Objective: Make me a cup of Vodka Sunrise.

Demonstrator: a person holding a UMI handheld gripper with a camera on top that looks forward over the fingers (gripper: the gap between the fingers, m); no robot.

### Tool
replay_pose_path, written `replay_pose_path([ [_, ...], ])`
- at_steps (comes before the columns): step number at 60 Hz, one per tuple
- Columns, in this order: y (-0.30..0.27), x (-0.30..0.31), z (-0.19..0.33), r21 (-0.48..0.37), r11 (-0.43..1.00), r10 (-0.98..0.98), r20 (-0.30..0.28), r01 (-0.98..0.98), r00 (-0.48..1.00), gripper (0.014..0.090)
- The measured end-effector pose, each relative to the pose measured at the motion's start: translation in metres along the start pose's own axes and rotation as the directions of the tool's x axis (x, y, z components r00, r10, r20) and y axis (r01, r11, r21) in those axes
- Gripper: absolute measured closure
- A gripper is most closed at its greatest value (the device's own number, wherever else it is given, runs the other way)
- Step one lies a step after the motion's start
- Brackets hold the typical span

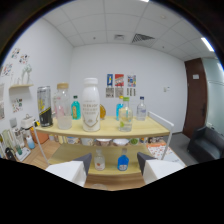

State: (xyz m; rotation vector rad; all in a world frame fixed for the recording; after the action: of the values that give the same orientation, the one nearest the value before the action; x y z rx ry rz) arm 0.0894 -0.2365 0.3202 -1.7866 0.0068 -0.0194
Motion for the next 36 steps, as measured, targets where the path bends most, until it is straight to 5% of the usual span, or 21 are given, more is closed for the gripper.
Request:
replay_pose_path([
  [10,-0.068,0.020,0.055,0.094,0.996,-0.005,0.002,0.004,1.000,0.0205],
  [19,-0.082,0.029,0.098,0.081,0.997,0.001,-0.001,-0.001,1.000,0.0347],
  [31,-0.079,0.034,0.121,0.048,0.999,0.008,-0.002,-0.008,1.000,0.0664],
  [36,-0.079,0.035,0.121,0.050,0.999,0.007,-0.005,-0.006,1.000,0.0677],
])
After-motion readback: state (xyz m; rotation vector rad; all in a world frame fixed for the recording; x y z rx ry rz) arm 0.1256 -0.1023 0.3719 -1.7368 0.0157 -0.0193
